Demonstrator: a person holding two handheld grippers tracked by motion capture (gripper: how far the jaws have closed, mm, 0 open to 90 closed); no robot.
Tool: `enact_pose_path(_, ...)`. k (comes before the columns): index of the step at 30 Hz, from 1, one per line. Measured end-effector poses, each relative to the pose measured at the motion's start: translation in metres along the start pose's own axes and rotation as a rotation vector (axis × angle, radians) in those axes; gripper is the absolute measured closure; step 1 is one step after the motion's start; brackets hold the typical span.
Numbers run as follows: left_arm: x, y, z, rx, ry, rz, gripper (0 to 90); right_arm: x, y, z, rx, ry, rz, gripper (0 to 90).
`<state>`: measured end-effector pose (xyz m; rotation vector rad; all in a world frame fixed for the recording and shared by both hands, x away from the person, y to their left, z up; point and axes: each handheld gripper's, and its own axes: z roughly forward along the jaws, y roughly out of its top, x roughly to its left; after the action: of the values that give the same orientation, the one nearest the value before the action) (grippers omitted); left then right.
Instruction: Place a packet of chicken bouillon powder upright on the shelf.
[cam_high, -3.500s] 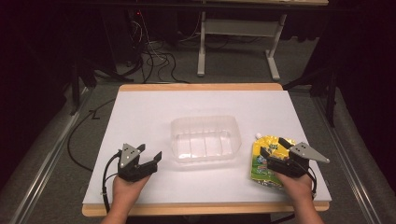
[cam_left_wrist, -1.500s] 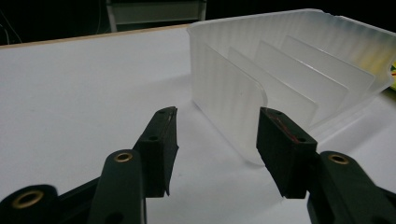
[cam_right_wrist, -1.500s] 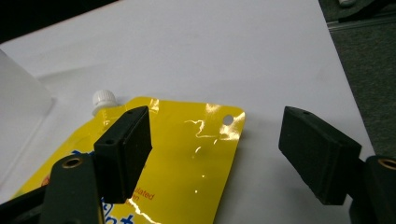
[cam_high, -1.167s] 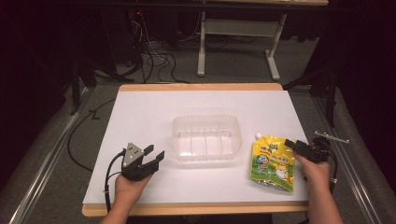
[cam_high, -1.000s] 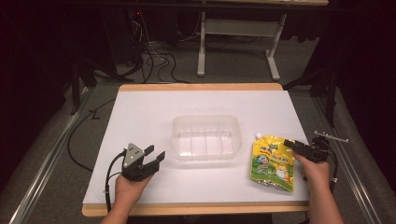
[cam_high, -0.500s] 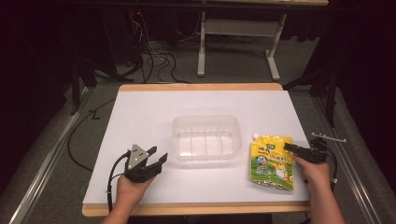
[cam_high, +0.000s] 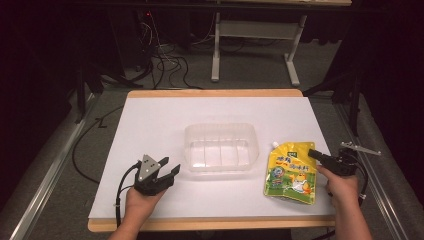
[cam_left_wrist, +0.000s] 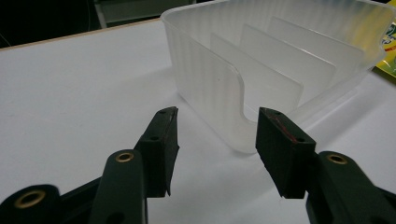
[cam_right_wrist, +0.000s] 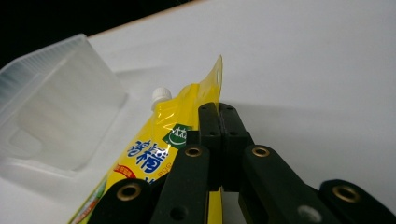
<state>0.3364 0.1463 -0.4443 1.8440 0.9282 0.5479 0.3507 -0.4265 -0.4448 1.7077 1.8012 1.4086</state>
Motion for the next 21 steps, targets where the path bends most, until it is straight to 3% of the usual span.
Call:
enact_pose_path(3, -0.001, 0.000, 0.000, -0.001, -0.002, 0.003, 49.2, 0.021, 0.009, -0.008, -0.044, 0.006, -0.063, 90.0)
enact_pose_path(11, -0.001, 0.001, -0.002, -0.010, -0.001, 0.002, 49.2, 0.050, 0.020, -0.019, -0.120, 0.026, -0.137, 90.0)
enact_pose_path(19, -0.001, 0.001, -0.003, -0.013, -0.004, 0.004, 49.3, 0.078, 0.033, -0.035, -0.233, 0.031, -0.199, 90.0)
enact_pose_path(21, -0.001, 0.001, -0.003, -0.016, -0.003, 0.003, 49.3, 0.090, 0.038, -0.040, -0.291, 0.030, -0.230, 90.0)
